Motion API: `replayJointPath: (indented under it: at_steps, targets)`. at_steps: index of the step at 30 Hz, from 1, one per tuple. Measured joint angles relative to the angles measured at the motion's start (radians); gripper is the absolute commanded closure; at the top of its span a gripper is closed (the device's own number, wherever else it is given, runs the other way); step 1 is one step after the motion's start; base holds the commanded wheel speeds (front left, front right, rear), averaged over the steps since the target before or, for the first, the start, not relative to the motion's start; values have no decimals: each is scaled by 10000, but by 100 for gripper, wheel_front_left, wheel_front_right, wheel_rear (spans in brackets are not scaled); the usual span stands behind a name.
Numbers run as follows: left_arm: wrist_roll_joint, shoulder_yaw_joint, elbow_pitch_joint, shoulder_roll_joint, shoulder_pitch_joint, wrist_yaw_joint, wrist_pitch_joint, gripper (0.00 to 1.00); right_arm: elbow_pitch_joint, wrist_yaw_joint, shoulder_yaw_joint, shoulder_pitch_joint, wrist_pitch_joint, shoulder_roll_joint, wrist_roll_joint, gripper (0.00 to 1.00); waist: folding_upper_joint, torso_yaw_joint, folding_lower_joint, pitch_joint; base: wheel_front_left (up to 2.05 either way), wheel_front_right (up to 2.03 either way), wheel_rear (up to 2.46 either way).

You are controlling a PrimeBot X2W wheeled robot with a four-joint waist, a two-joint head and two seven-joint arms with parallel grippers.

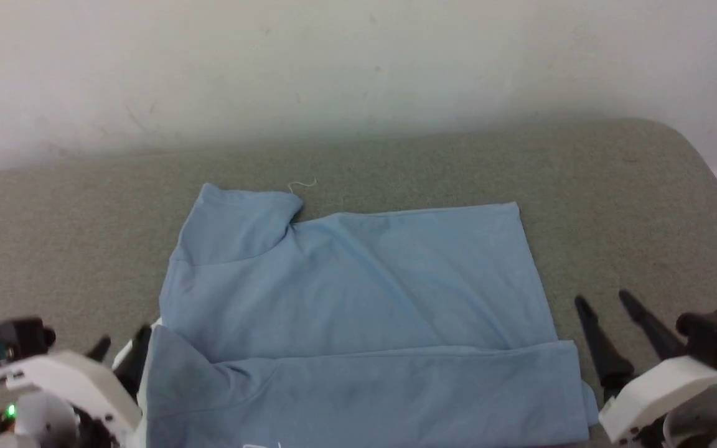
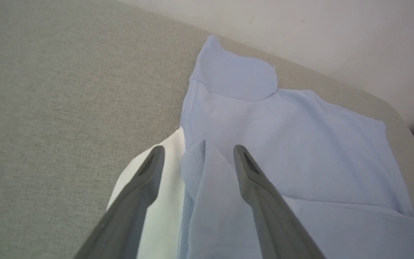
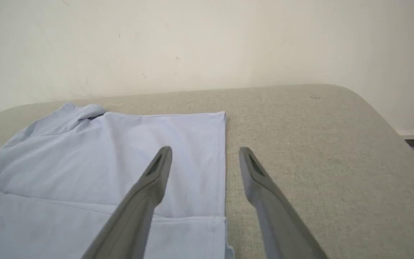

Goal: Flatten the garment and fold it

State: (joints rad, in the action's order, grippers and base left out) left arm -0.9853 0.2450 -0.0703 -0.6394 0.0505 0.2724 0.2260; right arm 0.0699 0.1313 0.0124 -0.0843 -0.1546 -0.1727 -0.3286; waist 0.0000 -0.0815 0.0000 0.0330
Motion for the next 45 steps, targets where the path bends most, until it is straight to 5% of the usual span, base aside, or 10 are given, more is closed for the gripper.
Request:
replayJointPath:
  at_steps: [9, 15, 26, 37, 38, 39, 40, 45]
  targets:
    - [1009, -123, 1083, 201, -3787, -115, -779, 0, 1296, 0, -343, 1321, 642, 460, 546, 0, 0, -325, 2, 1265, 0, 0, 0]
    - [1480, 144, 2681, 134, -6410, -621, -598, 0, 1590, 0, -259, 2042, 926, 702, 564, 0, 0, -631, 4, 2389, 0, 0, 0]
    - [1308, 1220, 5302, -640, -9238, -2127, 2970, 0, 1045, 0, 332, 2495, 1216, 970, 408, 0, 0, -1539, 4, 4005, 0, 0, 0]
    - [978, 1956, 5772, -1530, -9832, -2360, 6393, 0, 550, 0, 527, 2644, 1411, 1030, 157, 0, 0, -2339, -3, 4716, 0, 0, 0]
    - [999, 2027, 5691, -1586, -9872, -2360, 6539, 24, 512, 0, 537, 2672, 1411, 1032, 104, 0, 0, -2364, -3, 4764, 0, 0, 0]
    - [1076, 2109, 5614, -1636, -9914, -2360, 6642, 68, 468, 0, 554, 2705, 1407, 1032, 4, 0, 0, -2383, -3, 4810, 0, 0, 0]
    - [1095, 2142, 5565, -1664, -9951, -2360, 6692, 100, 437, 0, 571, 2737, 1407, 1030, -35, 0, 0, -2396, -3, 4850, 0, 0, 0]
    - [1026, 2104, 5519, -1547, -9952, -2238, 6646, 100, 153, 0, 658, 3226, 1271, 857, -251, 0, 0, -2379, -1, 4891, 0, 0, 0]
